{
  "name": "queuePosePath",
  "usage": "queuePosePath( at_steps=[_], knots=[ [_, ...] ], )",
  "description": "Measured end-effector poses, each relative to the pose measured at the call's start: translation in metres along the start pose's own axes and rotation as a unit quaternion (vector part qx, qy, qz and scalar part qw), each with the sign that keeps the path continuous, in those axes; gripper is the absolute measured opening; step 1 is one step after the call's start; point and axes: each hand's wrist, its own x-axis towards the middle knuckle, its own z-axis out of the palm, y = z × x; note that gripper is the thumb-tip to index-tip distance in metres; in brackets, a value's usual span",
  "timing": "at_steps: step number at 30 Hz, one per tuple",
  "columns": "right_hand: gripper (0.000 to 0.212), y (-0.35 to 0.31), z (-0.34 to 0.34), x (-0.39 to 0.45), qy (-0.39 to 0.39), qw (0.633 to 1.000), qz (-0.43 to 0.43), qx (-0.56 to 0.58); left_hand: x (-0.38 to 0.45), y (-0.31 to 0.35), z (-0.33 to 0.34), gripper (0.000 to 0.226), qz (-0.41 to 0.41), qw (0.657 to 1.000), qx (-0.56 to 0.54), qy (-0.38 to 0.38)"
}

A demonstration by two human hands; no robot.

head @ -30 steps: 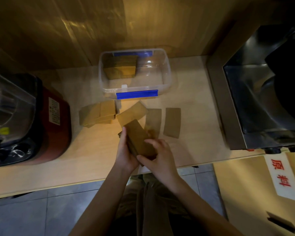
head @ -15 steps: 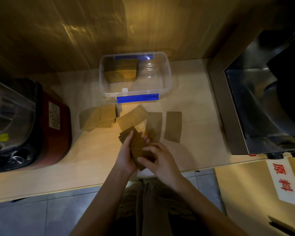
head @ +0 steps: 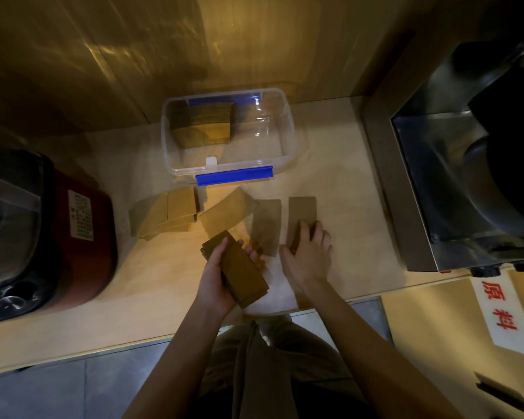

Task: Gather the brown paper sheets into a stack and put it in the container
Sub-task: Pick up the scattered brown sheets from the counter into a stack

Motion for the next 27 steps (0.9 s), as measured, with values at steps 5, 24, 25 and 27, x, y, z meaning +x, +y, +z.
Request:
queuePosePath(
  at_steps=[5, 24, 25, 27],
  knots=[
    [0.057, 0.002, -0.006, 0.002, 0.036, 0.997, 0.000, 0.068, -0.001, 0.001, -0.003, 0.042, -0.003, 1.000, -0.001, 0.000],
    [0.069, -0.061, 0.013, 0.003, 0.019, 0.984, 0.051, 0.171, -0.007, 0.008, -0.012, 0.047, 0.028, 0.999, -0.029, 0.012],
    [0.072, -0.062, 0.015, 0.002, 0.021, 0.986, 0.049, 0.160, -0.008, 0.008, -0.013, 0.048, 0.027, 0.999, -0.031, 0.014],
    [0.079, -0.063, 0.019, 0.001, 0.025, 0.990, 0.045, 0.130, -0.008, 0.009, -0.016, 0.049, 0.028, 0.999, -0.030, 0.018]
  ],
)
